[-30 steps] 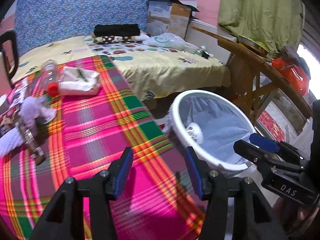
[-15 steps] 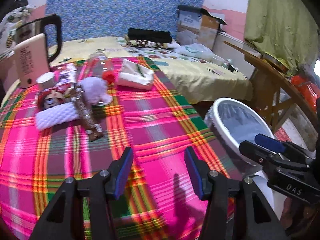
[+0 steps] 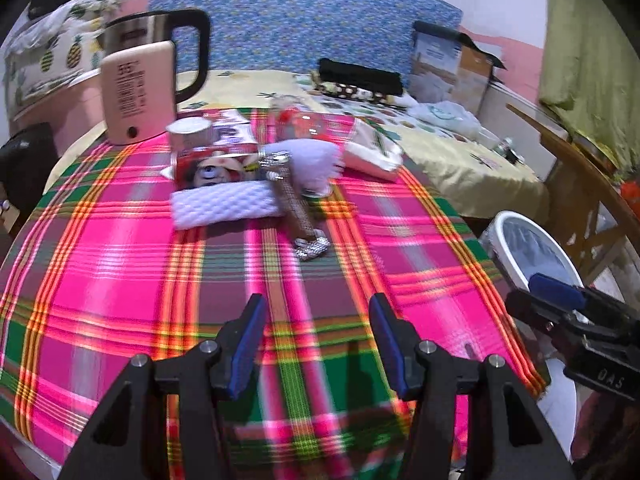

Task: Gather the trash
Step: 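Move both open tools back over the cluttered table, then grasp a red can with the left tool while the right tool grasps the brown coffee sachet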

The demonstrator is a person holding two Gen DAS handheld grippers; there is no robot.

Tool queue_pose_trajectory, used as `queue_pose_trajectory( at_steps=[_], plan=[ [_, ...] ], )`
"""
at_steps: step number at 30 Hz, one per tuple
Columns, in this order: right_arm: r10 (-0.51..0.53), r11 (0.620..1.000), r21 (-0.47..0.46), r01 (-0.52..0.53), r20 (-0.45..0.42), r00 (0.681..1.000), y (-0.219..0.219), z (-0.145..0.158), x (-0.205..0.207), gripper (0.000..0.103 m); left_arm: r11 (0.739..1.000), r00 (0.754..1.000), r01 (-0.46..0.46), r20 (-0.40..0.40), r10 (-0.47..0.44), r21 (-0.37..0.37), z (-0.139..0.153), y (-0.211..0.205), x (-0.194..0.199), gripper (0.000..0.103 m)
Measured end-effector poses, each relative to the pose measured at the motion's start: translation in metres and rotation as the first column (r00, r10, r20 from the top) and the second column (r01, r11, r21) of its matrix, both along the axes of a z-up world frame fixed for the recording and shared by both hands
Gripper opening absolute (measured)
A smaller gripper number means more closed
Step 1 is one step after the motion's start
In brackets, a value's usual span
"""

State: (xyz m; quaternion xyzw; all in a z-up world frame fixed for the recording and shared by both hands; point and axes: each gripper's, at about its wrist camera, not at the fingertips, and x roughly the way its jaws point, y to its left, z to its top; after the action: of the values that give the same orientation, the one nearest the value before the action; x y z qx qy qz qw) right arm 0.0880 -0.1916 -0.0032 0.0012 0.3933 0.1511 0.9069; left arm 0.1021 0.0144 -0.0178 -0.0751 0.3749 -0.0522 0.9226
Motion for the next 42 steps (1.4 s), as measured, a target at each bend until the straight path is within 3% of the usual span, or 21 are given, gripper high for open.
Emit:
queue_pose_trajectory(
  at_steps=[18, 34, 36, 39, 42],
  plan=[
    [0.115, 0.993, 0.014, -0.115, -0.005, 0.993, 0.051, 0.006, 0.037, 0.06, 0.992, 0.993, -0.118, -0.008, 0.118, 0.032, 0.001, 0.069, 0.049, 0.055],
    [0.189, 0.982, 0.005, -0.189, -0.088, 0.978, 0.107, -0.02, 0.082, 0.055, 0.995, 0.995, -0.096, -0.013, 0.096, -0.007, 0.001, 0.105, 0.086, 0.055],
    [0.193, 0.981, 0.005, -0.193, -0.095, 0.977, 0.111, -0.022, 0.085, 0.052, 0.996, 0.996, -0.091, -0.016, 0.091, -0.021, 0.001, 0.107, 0.093, 0.055],
    [0.198, 0.98, 0.002, -0.199, -0.099, 0.975, 0.113, -0.024, 0.086, 0.026, 0.996, 0.997, -0.075, -0.021, 0.075, -0.044, 0.0, 0.105, 0.099, 0.055],
    [0.187, 0.982, 0.003, -0.188, -0.086, 0.979, 0.107, -0.021, 0.081, 0.024, 0.997, 0.998, -0.055, -0.018, 0.054, -0.055, 0.001, 0.097, 0.106, 0.056]
  ],
)
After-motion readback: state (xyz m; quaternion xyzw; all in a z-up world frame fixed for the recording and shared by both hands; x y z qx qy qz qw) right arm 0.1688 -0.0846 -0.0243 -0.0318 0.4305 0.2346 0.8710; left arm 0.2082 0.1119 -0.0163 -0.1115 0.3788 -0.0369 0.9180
